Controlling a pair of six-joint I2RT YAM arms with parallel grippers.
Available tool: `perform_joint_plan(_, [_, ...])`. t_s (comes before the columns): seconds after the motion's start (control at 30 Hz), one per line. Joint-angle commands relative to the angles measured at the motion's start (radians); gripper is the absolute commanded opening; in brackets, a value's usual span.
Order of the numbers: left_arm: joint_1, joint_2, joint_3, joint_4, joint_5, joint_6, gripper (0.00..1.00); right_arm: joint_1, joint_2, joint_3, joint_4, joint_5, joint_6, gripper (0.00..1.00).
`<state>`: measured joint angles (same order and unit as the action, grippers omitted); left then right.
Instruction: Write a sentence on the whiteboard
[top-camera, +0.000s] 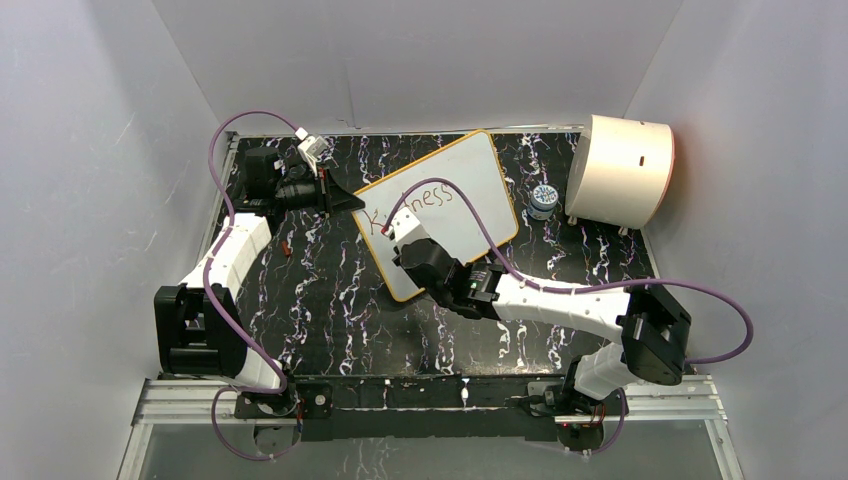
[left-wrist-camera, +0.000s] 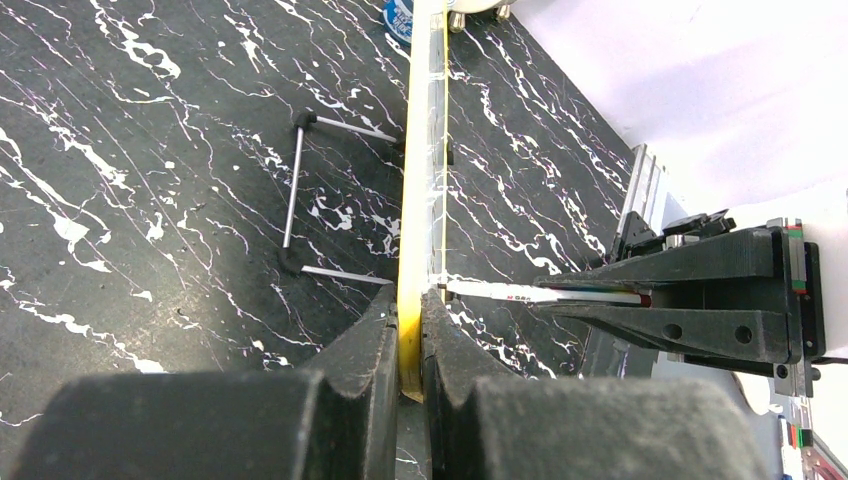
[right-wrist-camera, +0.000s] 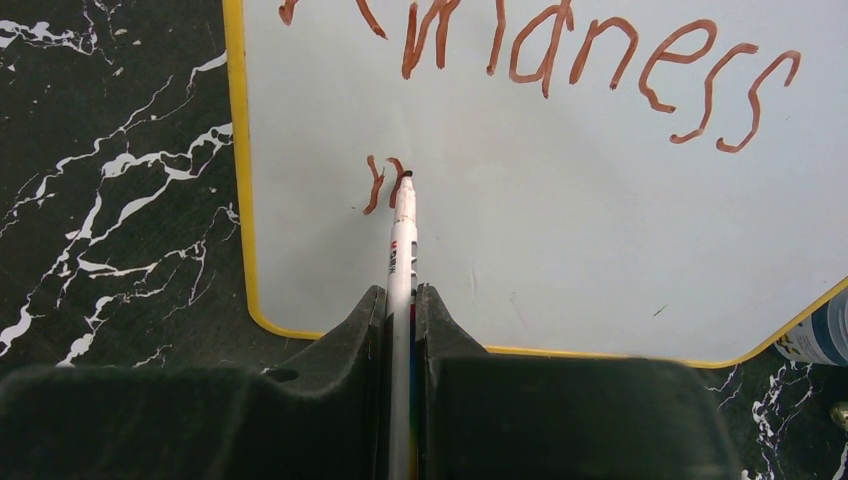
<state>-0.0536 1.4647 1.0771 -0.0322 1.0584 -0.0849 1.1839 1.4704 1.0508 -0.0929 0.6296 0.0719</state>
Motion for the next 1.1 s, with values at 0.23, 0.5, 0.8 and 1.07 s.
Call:
perform_joint_plan(0.23, [-0.04, 0.034, -0.033, -0.125, -0.027, 0.08, 0.0, -0.027, -0.026, 0.02, 0.072, 0.042, 0.0, 0.0])
perform_joint_plan(0.5, [-0.04, 0.032, -0.034, -0.125, -0.031, 0.079, 0.0, -0.035, -0.036, 0.008, 0.035, 0.043, 0.026, 0.0])
perform_joint_plan(0.8, [-0.04, 0.036, -0.033, -0.125, -0.034, 0.079, 0.0, -0.042, -0.041, -0.013, 0.018, 0.023, 0.043, 0.0])
perform_joint_plan(1.07, [-0.04, 0.036, -0.035, -0.125, -0.043, 0.08, 0.0, -0.042, -0.036, -0.016, -0.026, -0.012, 0.056, 0.0])
